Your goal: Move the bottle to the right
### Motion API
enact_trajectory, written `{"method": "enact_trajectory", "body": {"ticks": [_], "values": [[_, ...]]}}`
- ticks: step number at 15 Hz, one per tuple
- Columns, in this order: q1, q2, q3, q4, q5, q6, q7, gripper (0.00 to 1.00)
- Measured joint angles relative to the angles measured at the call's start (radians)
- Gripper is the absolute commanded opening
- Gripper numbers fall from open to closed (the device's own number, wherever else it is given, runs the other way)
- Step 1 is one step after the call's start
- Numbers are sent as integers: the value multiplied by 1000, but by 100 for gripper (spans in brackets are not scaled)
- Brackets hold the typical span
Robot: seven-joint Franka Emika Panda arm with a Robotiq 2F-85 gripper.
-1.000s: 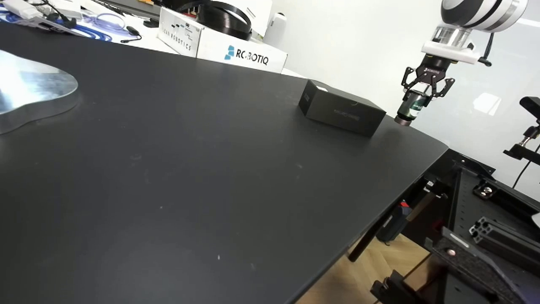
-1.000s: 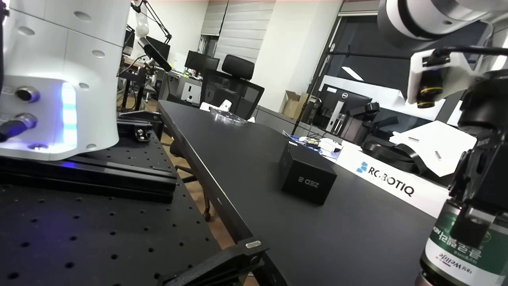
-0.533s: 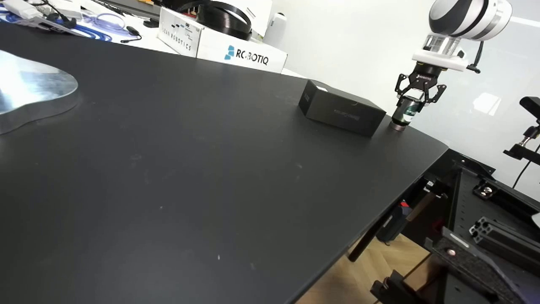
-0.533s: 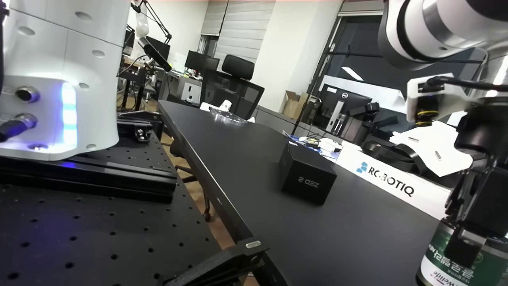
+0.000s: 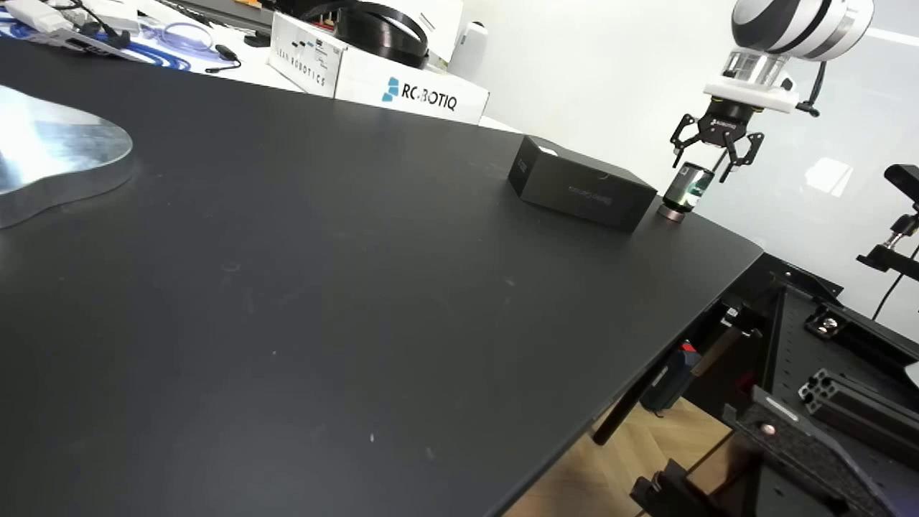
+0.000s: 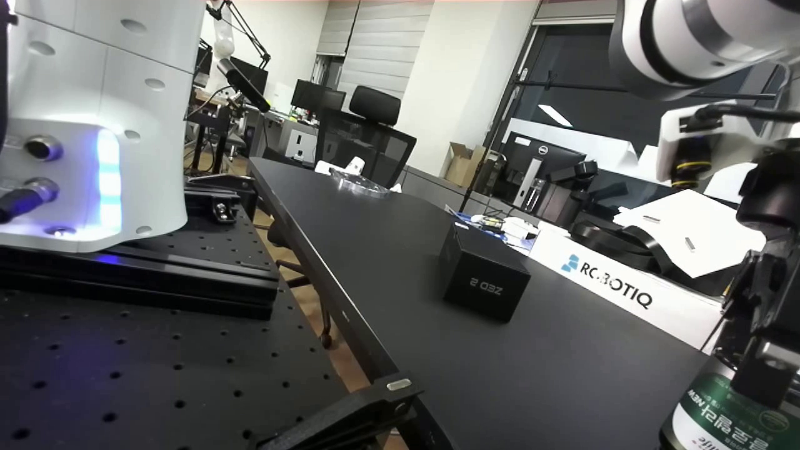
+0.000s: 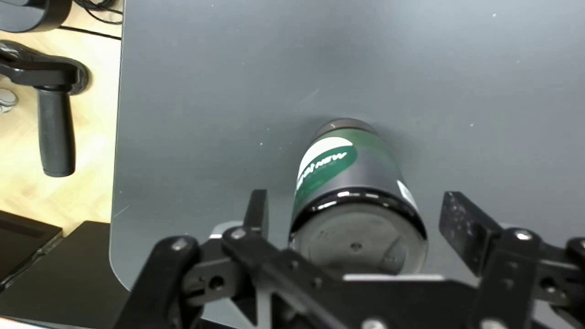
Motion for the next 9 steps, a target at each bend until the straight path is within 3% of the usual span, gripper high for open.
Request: {"method": "enact_trajectory", "body": {"ticks": [5, 9], "values": [[22, -184, -54, -7, -69, -103, -1, 100], [13, -299, -47, -20, -120, -158, -1, 100]]}}
